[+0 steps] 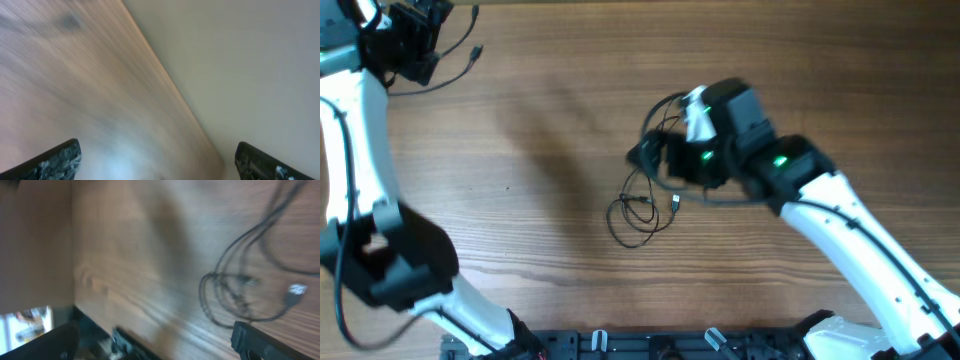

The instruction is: Untangle cables

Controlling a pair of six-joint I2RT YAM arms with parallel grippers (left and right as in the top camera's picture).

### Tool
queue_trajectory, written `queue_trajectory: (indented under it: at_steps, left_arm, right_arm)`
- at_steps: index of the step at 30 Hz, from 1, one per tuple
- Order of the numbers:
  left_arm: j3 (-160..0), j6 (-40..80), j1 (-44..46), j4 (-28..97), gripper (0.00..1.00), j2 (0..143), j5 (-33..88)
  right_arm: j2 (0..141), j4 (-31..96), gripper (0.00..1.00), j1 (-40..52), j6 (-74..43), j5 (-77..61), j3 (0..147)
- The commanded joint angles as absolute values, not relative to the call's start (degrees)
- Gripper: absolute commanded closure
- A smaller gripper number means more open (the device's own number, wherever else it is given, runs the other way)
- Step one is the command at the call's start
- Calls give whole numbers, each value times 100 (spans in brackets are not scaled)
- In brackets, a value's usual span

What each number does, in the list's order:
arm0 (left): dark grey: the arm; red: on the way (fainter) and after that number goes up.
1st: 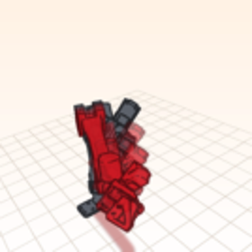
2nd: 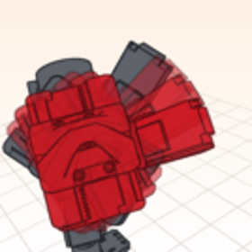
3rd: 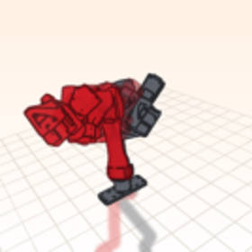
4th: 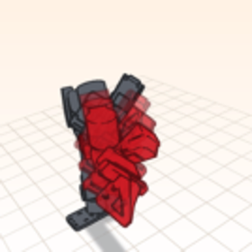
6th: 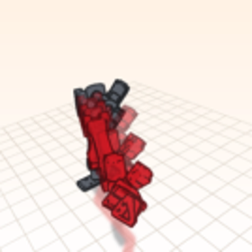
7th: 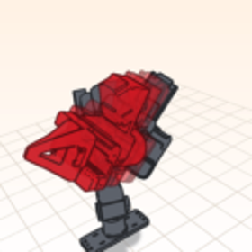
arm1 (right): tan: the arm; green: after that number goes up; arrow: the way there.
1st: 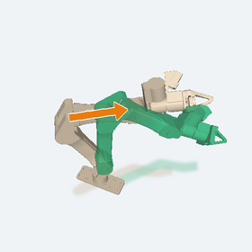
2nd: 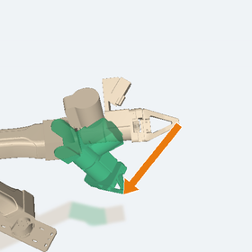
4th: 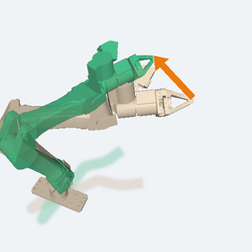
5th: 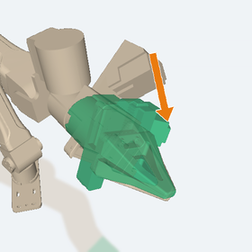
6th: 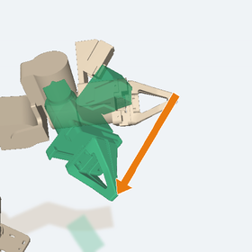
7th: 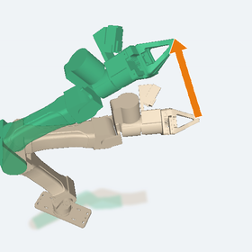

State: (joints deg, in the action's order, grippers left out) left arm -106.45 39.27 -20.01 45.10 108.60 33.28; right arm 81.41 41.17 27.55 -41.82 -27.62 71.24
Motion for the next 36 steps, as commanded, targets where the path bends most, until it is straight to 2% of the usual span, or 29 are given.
queue_trajectory:
  at_steps: [1, 5, 9, 12, 15, 32, 34, 36]
  left_arm:
    - [-10575, 2508, -1393, 5384, 0, 10903, 4713]
    - [-10571, 2285, -276, 6145, 0, 10910, 3107]
    - [-10562, 1409, 701, 6630, 0, 10923, 2547]
    - [-10499, 1411, 1302, 6670, 0, 10984, 1831]
    - [-10291, 1389, 1863, 6337, 0, 11185, 1811]
    - [-10289, 1243, 2792, 4320, 1, 12674, 1772]
    - [-10285, 1243, 2917, 4195, 9, 12831, 1378]
    - [-10285, 1240, 2956, 4012, 9, 12947, 1076]
  right_arm:
    - [8029, 4545, 0, 1179, -4353, -3107, 7168]
    - [8029, 5518, 0, 3, -4353, -3046, 7168]
    - [8029, 5448, 0, -82, -4368, -2445, 7168]
    - [8029, 5446, 0, -82, -4366, -1898, 7168]
    - [8029, 5446, 1, -82, -4368, -1754, 7168]
    - [8029, 5443, 0, -78, -4368, -1754, 7168]
    - [8029, 5443, 0, -78, -4368, -1754, 7168]
    - [8029, 5443, 0, -78, -4368, -1754, 7168]
